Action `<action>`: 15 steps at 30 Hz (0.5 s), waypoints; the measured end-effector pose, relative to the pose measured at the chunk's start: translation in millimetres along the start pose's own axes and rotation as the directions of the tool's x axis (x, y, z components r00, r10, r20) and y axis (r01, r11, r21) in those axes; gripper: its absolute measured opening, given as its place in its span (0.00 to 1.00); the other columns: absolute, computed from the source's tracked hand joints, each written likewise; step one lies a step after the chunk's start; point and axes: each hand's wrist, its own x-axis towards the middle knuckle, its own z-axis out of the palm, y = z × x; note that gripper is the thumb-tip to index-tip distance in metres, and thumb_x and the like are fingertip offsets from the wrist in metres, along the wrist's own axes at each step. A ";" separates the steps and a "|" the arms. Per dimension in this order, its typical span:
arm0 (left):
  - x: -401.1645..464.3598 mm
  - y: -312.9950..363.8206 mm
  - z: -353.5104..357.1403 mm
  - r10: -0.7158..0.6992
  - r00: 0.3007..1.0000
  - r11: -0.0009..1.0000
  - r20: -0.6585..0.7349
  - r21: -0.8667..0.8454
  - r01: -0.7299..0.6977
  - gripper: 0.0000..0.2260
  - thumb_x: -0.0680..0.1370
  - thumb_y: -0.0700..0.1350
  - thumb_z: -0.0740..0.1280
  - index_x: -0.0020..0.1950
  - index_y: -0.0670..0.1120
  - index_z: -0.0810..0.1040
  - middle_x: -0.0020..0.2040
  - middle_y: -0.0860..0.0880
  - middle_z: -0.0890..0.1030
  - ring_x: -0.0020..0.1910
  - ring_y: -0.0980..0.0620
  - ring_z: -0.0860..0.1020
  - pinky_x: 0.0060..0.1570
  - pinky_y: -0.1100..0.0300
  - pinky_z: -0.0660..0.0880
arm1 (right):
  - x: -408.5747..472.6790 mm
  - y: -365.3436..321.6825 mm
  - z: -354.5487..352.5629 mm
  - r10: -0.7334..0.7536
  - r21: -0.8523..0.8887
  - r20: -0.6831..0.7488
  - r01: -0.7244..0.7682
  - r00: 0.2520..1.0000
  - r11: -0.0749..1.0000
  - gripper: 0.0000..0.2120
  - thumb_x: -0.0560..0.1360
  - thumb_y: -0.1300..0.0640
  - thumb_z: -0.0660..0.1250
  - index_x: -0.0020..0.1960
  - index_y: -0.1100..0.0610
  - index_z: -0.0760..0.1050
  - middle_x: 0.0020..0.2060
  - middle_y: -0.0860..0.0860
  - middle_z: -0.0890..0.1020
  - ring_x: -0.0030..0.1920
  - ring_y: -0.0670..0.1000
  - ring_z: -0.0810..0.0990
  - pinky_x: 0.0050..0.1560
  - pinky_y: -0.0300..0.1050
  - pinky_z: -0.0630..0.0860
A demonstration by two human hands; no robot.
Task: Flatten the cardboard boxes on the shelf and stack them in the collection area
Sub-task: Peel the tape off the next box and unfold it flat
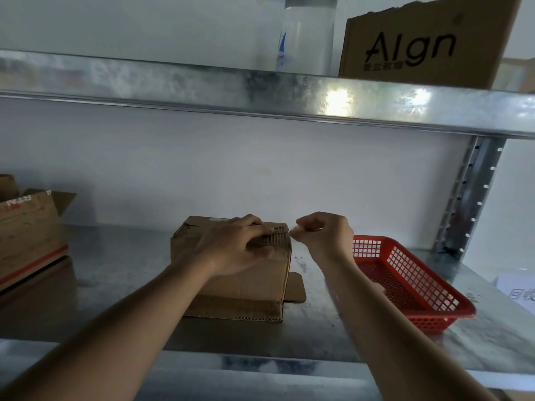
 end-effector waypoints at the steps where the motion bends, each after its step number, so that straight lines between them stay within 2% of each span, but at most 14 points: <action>1: 1.7 4.7 1.3 0.007 1.000 1.000 0.003 -0.002 -0.007 0.26 0.79 0.71 0.57 0.74 0.63 0.72 0.70 0.64 0.70 0.65 0.57 0.73 0.53 0.55 0.70 | -1.3 0.3 0.7 -0.009 -0.011 -0.002 0.009 1.000 1.000 0.08 0.68 0.57 0.82 0.42 0.48 0.86 0.36 0.41 0.85 0.41 0.39 0.83 0.35 0.29 0.72; 3: 4.7 15.2 3.9 0.016 1.000 1.000 0.001 0.007 -0.016 0.26 0.79 0.70 0.58 0.74 0.62 0.72 0.70 0.63 0.71 0.66 0.56 0.73 0.55 0.55 0.72 | -2.5 1.6 0.0 -0.034 -0.037 -0.009 0.033 0.999 0.999 0.06 0.71 0.55 0.80 0.41 0.46 0.85 0.35 0.38 0.84 0.41 0.38 0.82 0.36 0.29 0.70; 5: 8.3 26.0 6.8 0.019 1.000 1.000 -0.011 0.020 -0.019 0.24 0.80 0.68 0.59 0.74 0.61 0.72 0.70 0.62 0.72 0.66 0.54 0.74 0.57 0.53 0.74 | -2.9 3.0 -4.7 -0.066 -0.080 -0.022 0.064 0.998 0.995 0.03 0.73 0.54 0.78 0.45 0.47 0.86 0.37 0.39 0.84 0.42 0.39 0.82 0.37 0.29 0.69; 7: 12.9 36.8 9.0 0.018 1.000 0.999 -0.018 0.035 -0.017 0.24 0.81 0.66 0.60 0.75 0.60 0.72 0.70 0.60 0.72 0.66 0.51 0.74 0.60 0.52 0.73 | -2.0 5.8 -11.8 -0.101 -0.133 -0.039 0.095 0.994 0.987 0.04 0.74 0.50 0.77 0.49 0.48 0.86 0.40 0.42 0.86 0.43 0.42 0.83 0.40 0.34 0.73; 9: 19.0 48.2 10.5 0.011 1.000 0.998 -0.008 0.067 -0.010 0.25 0.82 0.66 0.59 0.76 0.59 0.71 0.71 0.57 0.72 0.67 0.50 0.74 0.64 0.50 0.73 | -0.8 8.8 -20.9 -0.115 -0.173 -0.055 0.103 0.992 0.980 0.08 0.76 0.50 0.76 0.54 0.50 0.86 0.43 0.45 0.87 0.46 0.46 0.84 0.47 0.42 0.78; 11: 25.8 60.1 12.6 0.007 1.000 0.995 0.008 0.103 -0.008 0.26 0.82 0.65 0.59 0.78 0.57 0.69 0.73 0.55 0.72 0.68 0.48 0.74 0.66 0.48 0.73 | 1.0 12.6 -31.3 -0.116 -0.199 -0.067 0.101 0.991 0.975 0.12 0.77 0.54 0.75 0.60 0.53 0.85 0.49 0.48 0.88 0.51 0.50 0.85 0.56 0.46 0.79; 13: 32.0 71.6 15.1 0.004 1.000 0.993 0.013 0.119 -0.005 0.27 0.82 0.65 0.58 0.79 0.56 0.68 0.73 0.53 0.72 0.68 0.47 0.74 0.66 0.47 0.73 | 3.1 18.2 -43.6 -0.096 -0.229 -0.067 0.078 0.993 0.970 0.13 0.77 0.57 0.74 0.62 0.55 0.84 0.54 0.50 0.87 0.56 0.52 0.84 0.58 0.43 0.77; 15: 36.6 82.6 18.8 0.010 1.000 0.993 0.011 0.121 -0.011 0.27 0.82 0.65 0.59 0.79 0.55 0.68 0.72 0.53 0.72 0.68 0.47 0.74 0.66 0.47 0.73 | 4.5 26.0 -57.8 -0.059 -0.265 -0.068 0.039 0.996 0.963 0.12 0.76 0.59 0.74 0.59 0.55 0.85 0.56 0.50 0.87 0.56 0.51 0.83 0.54 0.40 0.75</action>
